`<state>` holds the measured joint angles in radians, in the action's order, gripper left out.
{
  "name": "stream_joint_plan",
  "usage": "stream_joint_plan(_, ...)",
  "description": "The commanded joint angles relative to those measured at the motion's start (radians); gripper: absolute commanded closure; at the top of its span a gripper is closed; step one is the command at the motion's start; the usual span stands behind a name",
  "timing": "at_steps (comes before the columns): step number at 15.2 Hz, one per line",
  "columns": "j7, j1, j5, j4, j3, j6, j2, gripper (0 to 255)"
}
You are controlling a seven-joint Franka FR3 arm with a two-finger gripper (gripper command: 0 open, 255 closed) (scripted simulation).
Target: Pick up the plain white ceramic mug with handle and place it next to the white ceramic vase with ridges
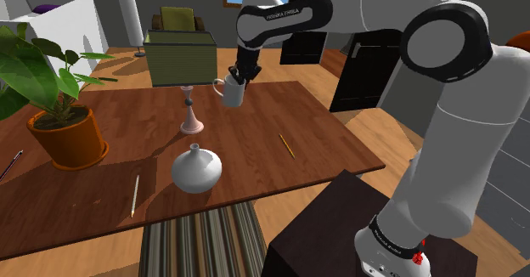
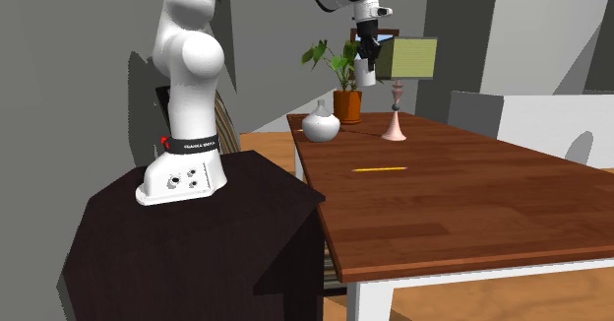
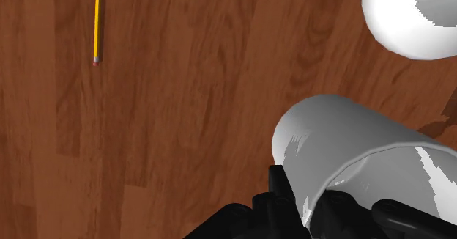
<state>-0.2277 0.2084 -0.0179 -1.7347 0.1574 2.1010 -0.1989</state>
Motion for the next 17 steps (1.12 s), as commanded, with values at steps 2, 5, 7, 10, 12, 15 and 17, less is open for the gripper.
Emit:
stream_joint_plan(2, -0.046, 0.024, -0.002, 0.140, -0.018, -0.043, -0.098, 255)
stream_joint_plan(5, -0.083, 0.043, -0.004, 0.296, -0.031, -0.094, -0.204, 255)
stream_joint_plan(7, -0.090, 0.047, -0.005, 0.317, -0.033, -0.093, -0.227, 255)
stream_joint_plan(10, -0.090, 0.047, -0.006, 0.283, -0.034, -0.055, -0.231, 255)
stream_joint_plan(12, -0.090, 0.047, -0.006, 0.263, -0.034, -0.030, -0.235, 255)
stream_joint_plan(15, -0.090, 0.048, -0.007, 0.234, -0.035, 0.007, -0.243, 255)
stream_joint_plan(17, -0.090, 0.048, -0.008, 0.217, -0.035, 0.030, -0.250, 255)
